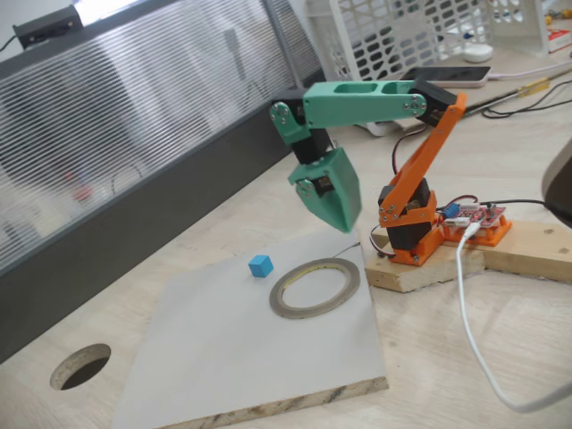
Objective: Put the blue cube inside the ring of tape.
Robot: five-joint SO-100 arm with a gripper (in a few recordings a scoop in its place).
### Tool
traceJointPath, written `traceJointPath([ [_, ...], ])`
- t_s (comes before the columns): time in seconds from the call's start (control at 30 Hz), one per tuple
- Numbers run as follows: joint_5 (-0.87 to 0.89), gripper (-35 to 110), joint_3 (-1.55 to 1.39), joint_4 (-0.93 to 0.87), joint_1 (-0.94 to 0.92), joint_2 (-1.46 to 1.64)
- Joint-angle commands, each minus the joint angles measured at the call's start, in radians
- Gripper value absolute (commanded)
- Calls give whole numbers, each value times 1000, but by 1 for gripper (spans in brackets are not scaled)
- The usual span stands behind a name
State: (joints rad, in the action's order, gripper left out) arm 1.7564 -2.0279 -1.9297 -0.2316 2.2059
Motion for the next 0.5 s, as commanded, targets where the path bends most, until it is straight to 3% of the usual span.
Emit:
traceJointPath([
  [0.0, 8, 0, 123, -14, -14, -77],
  [0.47, 8, 0, 192, -3, -17, -325],
])
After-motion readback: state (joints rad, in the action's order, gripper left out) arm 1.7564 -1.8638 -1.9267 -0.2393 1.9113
